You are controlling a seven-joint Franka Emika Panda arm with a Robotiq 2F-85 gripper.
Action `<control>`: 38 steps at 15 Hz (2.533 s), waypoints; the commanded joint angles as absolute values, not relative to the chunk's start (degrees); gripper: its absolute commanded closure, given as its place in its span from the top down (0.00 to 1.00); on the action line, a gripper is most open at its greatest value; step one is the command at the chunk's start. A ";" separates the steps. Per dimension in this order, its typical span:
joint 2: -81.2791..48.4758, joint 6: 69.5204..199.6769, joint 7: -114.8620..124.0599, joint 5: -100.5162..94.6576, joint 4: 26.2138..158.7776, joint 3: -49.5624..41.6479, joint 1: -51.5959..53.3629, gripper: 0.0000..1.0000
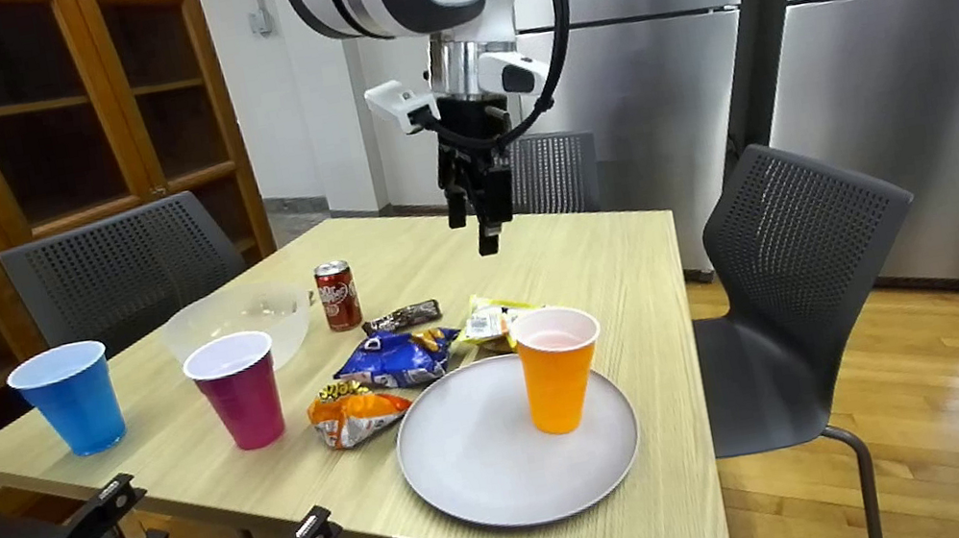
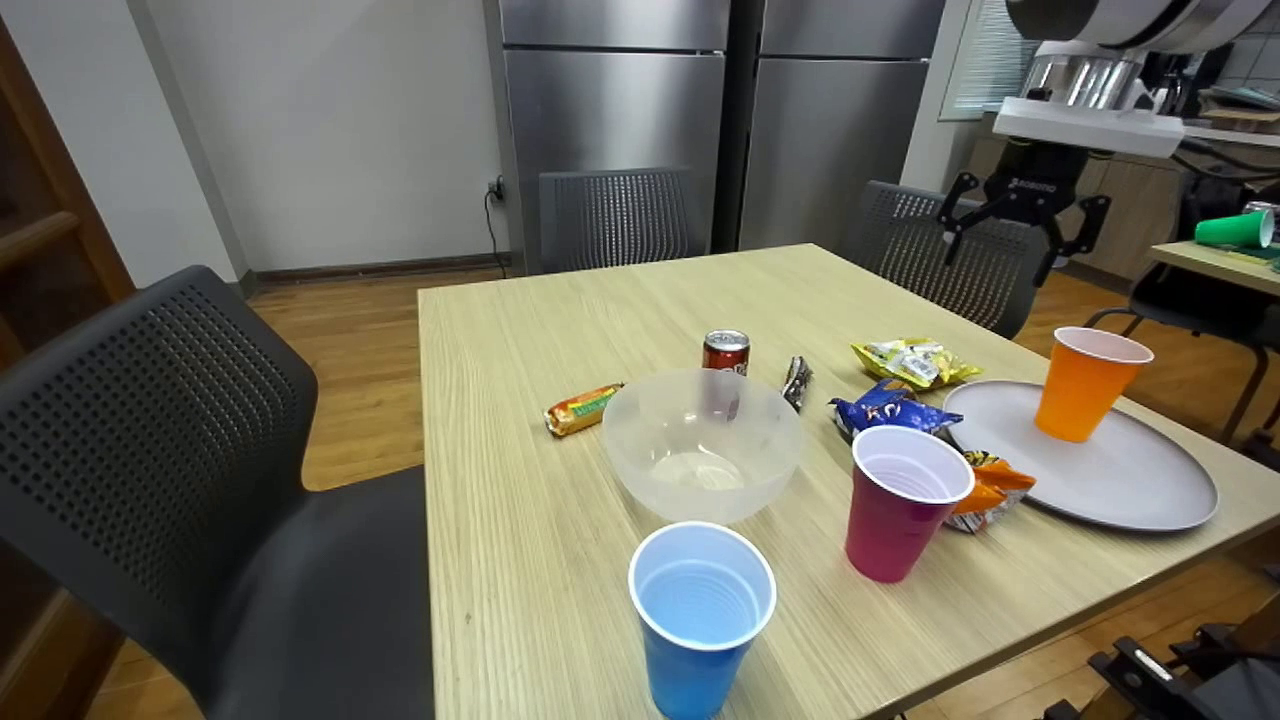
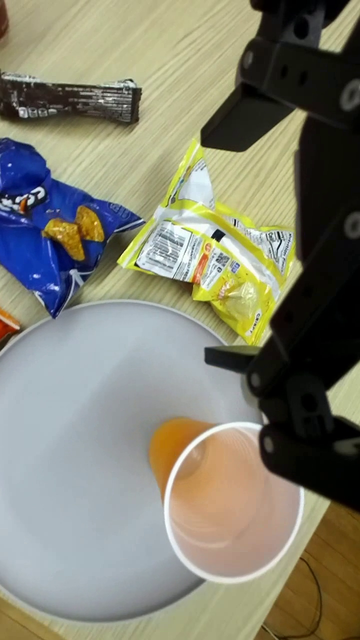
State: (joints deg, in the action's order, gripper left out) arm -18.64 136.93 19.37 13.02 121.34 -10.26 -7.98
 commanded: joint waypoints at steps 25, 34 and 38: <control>-51.67 126.44 42.91 15.92 84.88 -11.05 -7.54 1.00; -55.46 123.41 44.83 15.79 80.21 -11.11 -8.09 0.69; -55.77 122.51 44.83 15.75 79.50 -11.11 -8.16 0.37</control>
